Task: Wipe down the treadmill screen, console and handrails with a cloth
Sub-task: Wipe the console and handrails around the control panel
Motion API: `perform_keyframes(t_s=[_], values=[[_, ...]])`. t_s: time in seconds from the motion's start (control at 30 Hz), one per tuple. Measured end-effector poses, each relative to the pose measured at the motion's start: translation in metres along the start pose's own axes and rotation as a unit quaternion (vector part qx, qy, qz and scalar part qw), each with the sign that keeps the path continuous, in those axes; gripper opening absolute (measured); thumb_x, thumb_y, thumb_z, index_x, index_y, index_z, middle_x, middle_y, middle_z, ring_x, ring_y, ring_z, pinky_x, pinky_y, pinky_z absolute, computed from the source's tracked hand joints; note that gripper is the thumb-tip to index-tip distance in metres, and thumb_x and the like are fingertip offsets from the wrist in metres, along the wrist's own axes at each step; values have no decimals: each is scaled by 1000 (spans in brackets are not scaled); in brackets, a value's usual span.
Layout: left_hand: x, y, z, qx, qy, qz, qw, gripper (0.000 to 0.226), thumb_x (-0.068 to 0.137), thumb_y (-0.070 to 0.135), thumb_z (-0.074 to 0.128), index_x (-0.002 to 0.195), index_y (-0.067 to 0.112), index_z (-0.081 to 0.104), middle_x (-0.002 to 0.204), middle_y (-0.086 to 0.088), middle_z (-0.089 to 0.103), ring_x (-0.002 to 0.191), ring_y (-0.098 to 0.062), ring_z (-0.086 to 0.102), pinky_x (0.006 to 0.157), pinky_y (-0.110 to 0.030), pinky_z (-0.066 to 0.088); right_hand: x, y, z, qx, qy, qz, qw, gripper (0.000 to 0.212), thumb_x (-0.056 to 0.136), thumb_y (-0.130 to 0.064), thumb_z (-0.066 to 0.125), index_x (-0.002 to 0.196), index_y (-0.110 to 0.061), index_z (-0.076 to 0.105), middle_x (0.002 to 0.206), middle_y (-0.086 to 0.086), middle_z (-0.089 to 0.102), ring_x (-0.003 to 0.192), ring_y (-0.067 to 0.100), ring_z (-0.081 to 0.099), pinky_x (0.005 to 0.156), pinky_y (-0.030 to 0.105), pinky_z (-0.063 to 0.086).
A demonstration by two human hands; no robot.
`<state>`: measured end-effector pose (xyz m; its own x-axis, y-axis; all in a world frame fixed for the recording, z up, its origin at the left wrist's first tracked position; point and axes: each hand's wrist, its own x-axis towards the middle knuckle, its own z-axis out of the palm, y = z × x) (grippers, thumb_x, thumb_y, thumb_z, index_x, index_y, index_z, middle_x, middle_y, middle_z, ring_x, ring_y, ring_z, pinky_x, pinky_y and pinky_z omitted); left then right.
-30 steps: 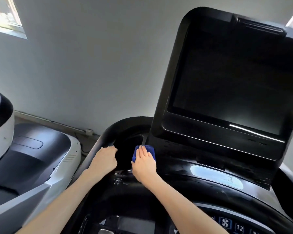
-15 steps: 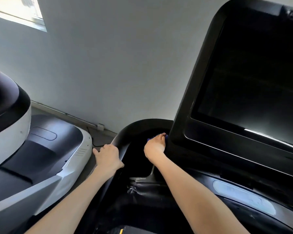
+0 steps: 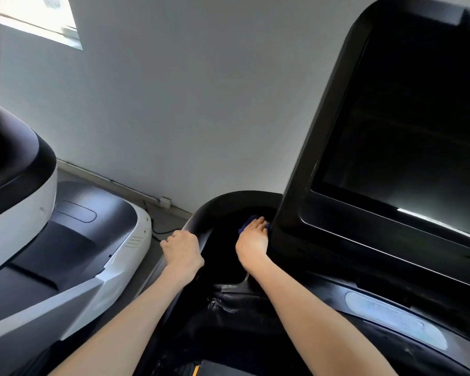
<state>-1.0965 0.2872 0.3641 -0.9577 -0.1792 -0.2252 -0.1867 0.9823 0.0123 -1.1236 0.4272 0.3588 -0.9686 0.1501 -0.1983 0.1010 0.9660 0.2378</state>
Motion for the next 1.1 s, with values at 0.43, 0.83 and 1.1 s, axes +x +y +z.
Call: perform_keyframes(t_s=[0.43,0.83,1.1], values=[[-6,-3,1,-22,27,2,999,78,73,46,74,128,0,44,121,-10,54,112,-25,55,93,-34,43,8,-7,24,132,42,-75,988,52,95,-15,43,141,2,26,142,11,32,138,27,23,115,37,18],[-3,-4,2,-46,11,4,999,84,71,45,77,130,-2,43,123,-13,53,113,-28,55,94,-36,44,-2,-8,-17,-311,-48,-38,948,41,94,-20,35,129,-9,53,128,12,55,123,36,44,109,52,25],[-7,-6,3,-60,17,10,998,83,71,48,76,130,0,42,125,-11,52,115,-28,53,95,-38,44,-42,32,-6,-205,82,-106,970,36,97,-9,32,129,3,42,133,19,47,128,33,38,112,35,23]])
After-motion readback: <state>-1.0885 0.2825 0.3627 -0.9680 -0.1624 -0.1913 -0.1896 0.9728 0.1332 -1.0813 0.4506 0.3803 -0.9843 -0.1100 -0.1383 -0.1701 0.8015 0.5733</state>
